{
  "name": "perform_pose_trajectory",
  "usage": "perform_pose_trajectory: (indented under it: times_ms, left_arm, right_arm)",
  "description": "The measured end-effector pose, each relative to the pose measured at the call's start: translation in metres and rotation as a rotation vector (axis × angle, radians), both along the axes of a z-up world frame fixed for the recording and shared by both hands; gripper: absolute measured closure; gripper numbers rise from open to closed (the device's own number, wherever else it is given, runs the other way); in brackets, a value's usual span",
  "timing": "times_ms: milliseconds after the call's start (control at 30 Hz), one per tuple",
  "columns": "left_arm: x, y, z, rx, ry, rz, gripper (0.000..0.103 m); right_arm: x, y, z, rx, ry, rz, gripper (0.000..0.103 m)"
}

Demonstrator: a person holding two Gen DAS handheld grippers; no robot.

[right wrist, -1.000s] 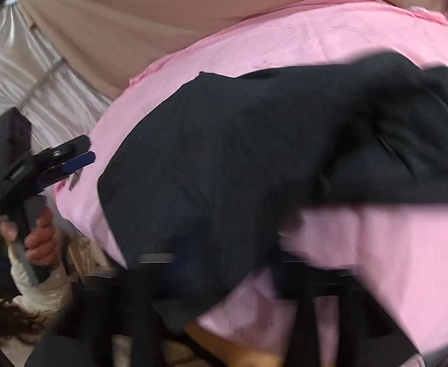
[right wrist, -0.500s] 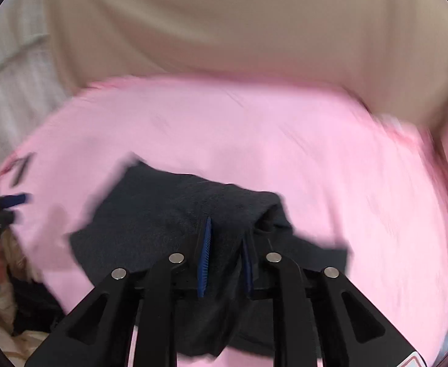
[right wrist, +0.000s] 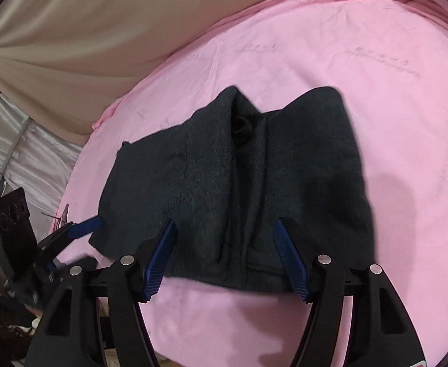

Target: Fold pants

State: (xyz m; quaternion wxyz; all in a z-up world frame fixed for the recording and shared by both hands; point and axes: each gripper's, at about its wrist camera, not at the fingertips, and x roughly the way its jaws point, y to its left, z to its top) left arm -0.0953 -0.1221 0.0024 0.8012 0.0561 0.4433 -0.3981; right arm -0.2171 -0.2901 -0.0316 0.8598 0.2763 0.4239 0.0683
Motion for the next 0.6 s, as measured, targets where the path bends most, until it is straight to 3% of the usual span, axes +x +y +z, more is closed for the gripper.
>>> perform_pose_trajectory:
  times_ms: [67, 100, 133, 200, 267, 300, 333, 367, 500, 600]
  left_arm:
    - [0.002, -0.02, -0.015, 0.053, 0.003, -0.014, 0.01]
    - [0.001, -0.031, -0.02, 0.102, -0.041, 0.003, 0.016]
    - [-0.001, -0.038, -0.02, 0.137, -0.079, 0.01, 0.026]
    - [-0.007, -0.051, -0.008, 0.132, -0.091, -0.032, 0.04]
    - [-0.011, -0.057, 0.012, 0.097, -0.118, -0.049, 0.042]
    - [-0.013, -0.059, 0.019, 0.077, -0.133, -0.056, 0.032]
    - [-0.014, -0.062, 0.024, 0.066, -0.139, -0.06, 0.011]
    - [-0.013, -0.065, 0.024, 0.066, -0.134, -0.059, 0.005]
    - [-0.009, -0.071, -0.007, 0.115, -0.04, -0.065, 0.005]
    - [-0.005, -0.052, -0.006, 0.044, 0.025, -0.035, 0.005]
  right_arm:
    - [0.007, 0.011, 0.004, -0.018, -0.022, 0.039, 0.058]
    - [0.012, 0.014, 0.006, -0.024, -0.02, 0.047, 0.082]
    - [0.014, 0.016, 0.013, -0.033, -0.03, 0.047, 0.085]
    - [0.009, 0.016, 0.041, -0.041, -0.104, 0.052, 0.088]
    - [-0.009, 0.005, 0.071, -0.051, -0.188, 0.05, 0.089]
    - [-0.015, 0.002, 0.082, -0.072, -0.222, 0.04, 0.089]
    - [-0.021, -0.004, 0.087, -0.085, -0.239, 0.026, 0.09]
    - [-0.023, -0.012, 0.084, -0.094, -0.23, 0.007, 0.09]
    - [-0.022, -0.058, 0.005, -0.071, 0.008, -0.095, 0.088]
    - [-0.034, -0.067, -0.002, 0.012, -0.049, -0.113, 0.085]
